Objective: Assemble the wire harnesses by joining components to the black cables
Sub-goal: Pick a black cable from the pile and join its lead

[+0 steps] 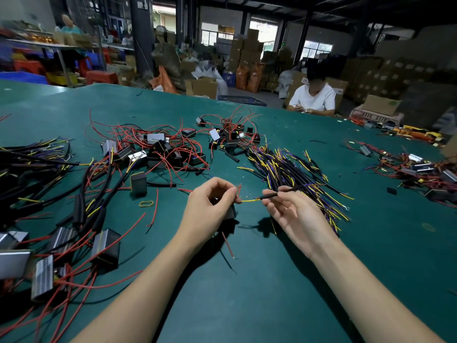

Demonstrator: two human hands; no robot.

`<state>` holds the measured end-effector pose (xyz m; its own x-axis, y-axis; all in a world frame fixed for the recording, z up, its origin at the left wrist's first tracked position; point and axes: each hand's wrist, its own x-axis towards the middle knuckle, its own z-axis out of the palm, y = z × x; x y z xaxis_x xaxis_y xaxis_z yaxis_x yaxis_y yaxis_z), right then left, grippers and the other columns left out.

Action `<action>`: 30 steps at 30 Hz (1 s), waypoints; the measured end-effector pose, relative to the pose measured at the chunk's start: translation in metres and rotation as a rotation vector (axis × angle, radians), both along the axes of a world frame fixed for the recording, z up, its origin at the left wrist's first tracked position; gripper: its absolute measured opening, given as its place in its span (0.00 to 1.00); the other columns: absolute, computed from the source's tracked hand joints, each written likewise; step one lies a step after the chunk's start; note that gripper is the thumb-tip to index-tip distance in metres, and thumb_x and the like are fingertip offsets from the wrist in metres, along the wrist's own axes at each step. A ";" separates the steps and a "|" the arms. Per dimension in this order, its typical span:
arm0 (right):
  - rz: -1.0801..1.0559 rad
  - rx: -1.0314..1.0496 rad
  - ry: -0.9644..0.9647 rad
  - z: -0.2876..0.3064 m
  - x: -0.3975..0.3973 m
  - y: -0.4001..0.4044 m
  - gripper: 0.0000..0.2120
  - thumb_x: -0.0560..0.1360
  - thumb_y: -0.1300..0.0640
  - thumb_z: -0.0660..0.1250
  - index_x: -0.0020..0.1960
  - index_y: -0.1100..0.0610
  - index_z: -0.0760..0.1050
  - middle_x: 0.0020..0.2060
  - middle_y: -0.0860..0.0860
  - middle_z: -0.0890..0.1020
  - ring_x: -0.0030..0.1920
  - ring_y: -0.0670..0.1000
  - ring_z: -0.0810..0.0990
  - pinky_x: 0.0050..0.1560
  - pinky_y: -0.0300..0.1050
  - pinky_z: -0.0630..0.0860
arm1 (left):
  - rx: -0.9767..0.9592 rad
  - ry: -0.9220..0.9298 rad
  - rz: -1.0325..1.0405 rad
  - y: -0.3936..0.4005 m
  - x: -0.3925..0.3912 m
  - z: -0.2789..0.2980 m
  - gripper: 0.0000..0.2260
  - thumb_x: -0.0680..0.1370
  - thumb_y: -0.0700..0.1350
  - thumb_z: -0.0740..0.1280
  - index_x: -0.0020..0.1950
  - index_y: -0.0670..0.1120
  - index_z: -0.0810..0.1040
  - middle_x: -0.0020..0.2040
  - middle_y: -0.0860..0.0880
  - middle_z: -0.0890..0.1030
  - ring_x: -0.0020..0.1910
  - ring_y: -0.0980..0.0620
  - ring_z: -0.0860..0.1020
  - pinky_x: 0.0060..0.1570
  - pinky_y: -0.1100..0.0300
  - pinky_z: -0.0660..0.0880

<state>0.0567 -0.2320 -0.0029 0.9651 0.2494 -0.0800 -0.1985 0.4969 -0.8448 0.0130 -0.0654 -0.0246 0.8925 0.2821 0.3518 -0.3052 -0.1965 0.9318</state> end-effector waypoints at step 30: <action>0.067 -0.243 -0.219 -0.007 -0.009 -0.002 0.04 0.79 0.66 0.62 0.50 0.59 0.73 0.35 0.56 0.83 0.32 0.50 0.81 0.31 0.36 0.74 | 0.170 -0.072 0.076 -0.003 0.003 -0.003 0.04 0.77 0.40 0.67 0.42 0.46 0.77 0.35 0.52 0.82 0.31 0.64 0.75 0.32 0.71 0.66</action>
<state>0.0476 -0.2343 -0.0104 0.9480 0.3120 0.0626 -0.0245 0.2676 -0.9632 0.0164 -0.0687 -0.0275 0.8417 0.2790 0.4622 -0.3478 -0.3746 0.8595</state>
